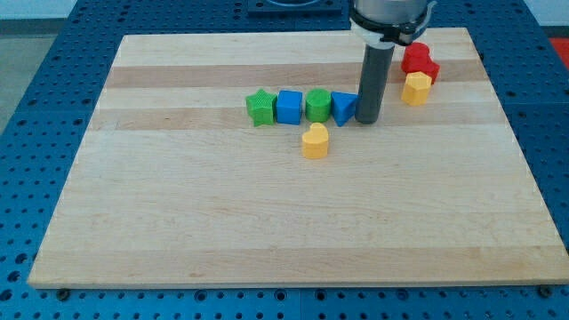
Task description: Push the blue triangle into the green circle
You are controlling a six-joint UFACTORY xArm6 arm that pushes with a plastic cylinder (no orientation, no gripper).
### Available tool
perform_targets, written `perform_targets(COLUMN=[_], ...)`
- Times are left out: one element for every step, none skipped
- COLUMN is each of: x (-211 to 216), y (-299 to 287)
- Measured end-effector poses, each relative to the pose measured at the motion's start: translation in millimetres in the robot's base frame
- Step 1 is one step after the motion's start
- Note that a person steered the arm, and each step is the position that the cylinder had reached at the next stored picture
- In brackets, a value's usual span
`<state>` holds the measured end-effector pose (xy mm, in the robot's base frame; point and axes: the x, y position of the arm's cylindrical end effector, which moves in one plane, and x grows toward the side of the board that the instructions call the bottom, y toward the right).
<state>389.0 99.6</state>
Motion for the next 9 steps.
perform_targets(x=[-6, -10, -12, -25, -41, -50, -50, -54, -61], y=[0, 0, 0, 0, 0, 0, 0, -14, -41])
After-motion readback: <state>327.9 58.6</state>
